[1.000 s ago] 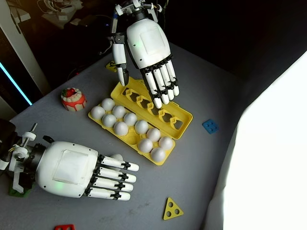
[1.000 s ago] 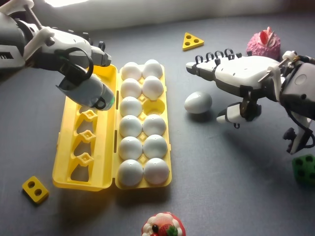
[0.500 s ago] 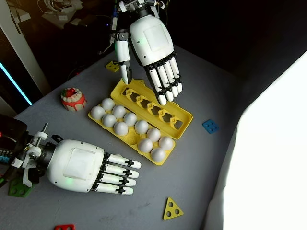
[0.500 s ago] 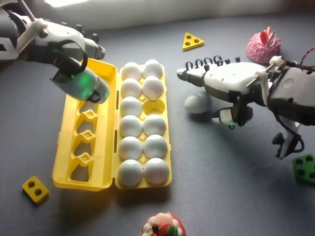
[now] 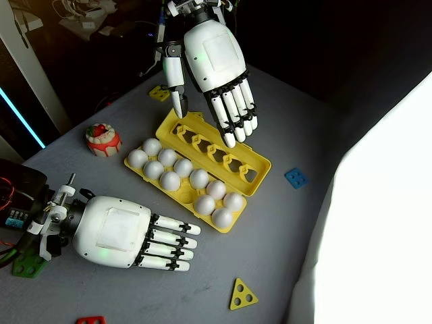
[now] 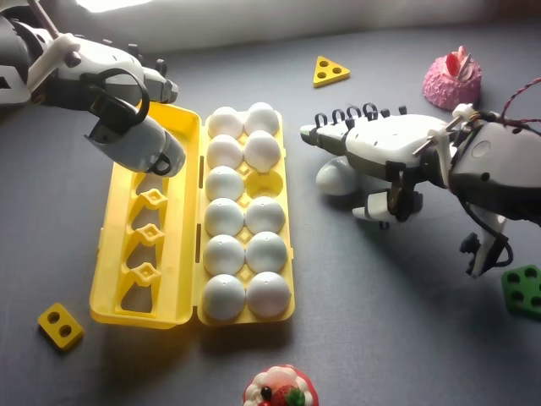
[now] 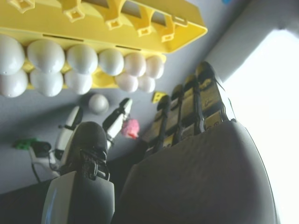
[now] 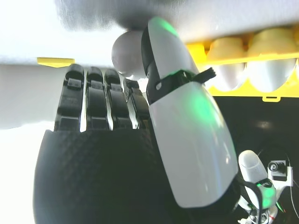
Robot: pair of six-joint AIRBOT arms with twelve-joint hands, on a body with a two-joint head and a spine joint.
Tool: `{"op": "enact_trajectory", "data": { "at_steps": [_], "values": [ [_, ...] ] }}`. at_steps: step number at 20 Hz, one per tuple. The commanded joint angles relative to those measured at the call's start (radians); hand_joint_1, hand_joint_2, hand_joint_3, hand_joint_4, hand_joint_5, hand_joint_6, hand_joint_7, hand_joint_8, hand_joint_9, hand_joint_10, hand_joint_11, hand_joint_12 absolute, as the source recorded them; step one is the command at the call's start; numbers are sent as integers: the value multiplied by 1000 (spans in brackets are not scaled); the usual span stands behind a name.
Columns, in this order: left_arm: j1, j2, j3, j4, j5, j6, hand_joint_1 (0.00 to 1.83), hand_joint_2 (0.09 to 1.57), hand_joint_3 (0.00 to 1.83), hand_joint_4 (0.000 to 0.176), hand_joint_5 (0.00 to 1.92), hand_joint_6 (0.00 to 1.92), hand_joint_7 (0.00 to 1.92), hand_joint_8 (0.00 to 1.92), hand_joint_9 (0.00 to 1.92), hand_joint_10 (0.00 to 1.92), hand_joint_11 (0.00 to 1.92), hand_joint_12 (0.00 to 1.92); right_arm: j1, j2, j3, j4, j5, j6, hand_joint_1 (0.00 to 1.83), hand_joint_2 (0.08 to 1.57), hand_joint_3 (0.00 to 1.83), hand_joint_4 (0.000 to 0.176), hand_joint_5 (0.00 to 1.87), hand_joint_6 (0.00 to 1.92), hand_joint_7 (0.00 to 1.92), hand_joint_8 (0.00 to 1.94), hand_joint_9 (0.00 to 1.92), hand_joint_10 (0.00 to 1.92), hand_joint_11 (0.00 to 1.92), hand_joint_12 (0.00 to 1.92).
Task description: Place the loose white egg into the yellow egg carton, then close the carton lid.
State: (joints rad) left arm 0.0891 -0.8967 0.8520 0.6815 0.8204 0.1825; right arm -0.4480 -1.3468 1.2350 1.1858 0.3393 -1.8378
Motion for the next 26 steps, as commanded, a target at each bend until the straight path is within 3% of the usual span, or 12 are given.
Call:
{"op": "enact_trajectory", "data": {
  "at_steps": [1,2,6,10,12,14,15,17,19,20,22,26],
  "values": [
    [-16,1,6,55,-44,1,303,1372,1,0,0,0,0,0,9,3,0,163,2,2,6,-25,53,-1,1312,1183,0,27,0,0,0,0,0,0,0,0],
    [-15,1,7,55,-44,1,263,1381,5,0,0,0,0,0,5,3,0,174,2,-1,9,-24,53,-1,1315,1178,0,13,13,5,0,0,0,0,0,0],
    [-17,1,8,54,-44,-2,308,1362,0,0,10,3,18,3,40,11,0,274,2,-8,15,-23,53,-1,1315,1176,0,10,116,49,0,0,0,0,0,0],
    [-22,1,7,54,-44,-2,265,1388,5,0,0,0,0,0,1,0,0,160,2,-10,18,-23,53,-1,1308,1163,0,6,281,131,0,0,0,0,28,16],
    [-22,1,9,54,-44,-1,262,1380,1,0,0,0,0,0,18,5,0,211,2,-10,18,-23,53,-1,1305,1163,0,0,306,145,0,0,0,0,29,18],
    [-26,2,11,55,-44,-1,254,1379,1,0,0,0,0,0,26,7,0,240,3,-10,18,-23,53,-1,1300,1165,0,0,268,263,1,0,0,0,5,102],
    [-26,2,12,55,-44,-1,274,1381,1,0,0,0,0,0,8,4,0,183,3,-10,18,-23,53,-1,1315,1162,0,0,196,518,11,0,0,0,0,110],
    [-27,2,13,55,-44,-3,276,1381,1,0,0,0,0,0,7,4,0,178,4,-10,18,-23,53,-1,1316,1160,0,0,186,548,13,0,0,0,0,108],
    [-30,2,13,63,-45,-2,265,1381,1,0,0,0,0,0,12,4,0,203,5,-10,19,-23,53,-1,1275,1144,0,0,244,745,45,3,0,0,0,186],
    [-31,2,12,68,-45,-2,265,1381,1,0,0,0,0,0,12,4,0,203,5,-9,19,-23,53,-1,1275,1144,0,0,244,745,45,3,0,0,0,186],
    [-32,2,14,67,-46,-4,289,1379,0,0,0,0,0,0,2,0,0,158,6,-9,19,-23,53,-1,1228,1166,0,0,398,810,90,6,0,0,0,7],
    [-29,3,24,57,-47,1,254,1392,5,0,0,0,0,0,3,1,0,126,9,-9,19,-23,53,-1,1167,1183,7,0,458,813,115,9,9,4,12,8]
  ]
}}
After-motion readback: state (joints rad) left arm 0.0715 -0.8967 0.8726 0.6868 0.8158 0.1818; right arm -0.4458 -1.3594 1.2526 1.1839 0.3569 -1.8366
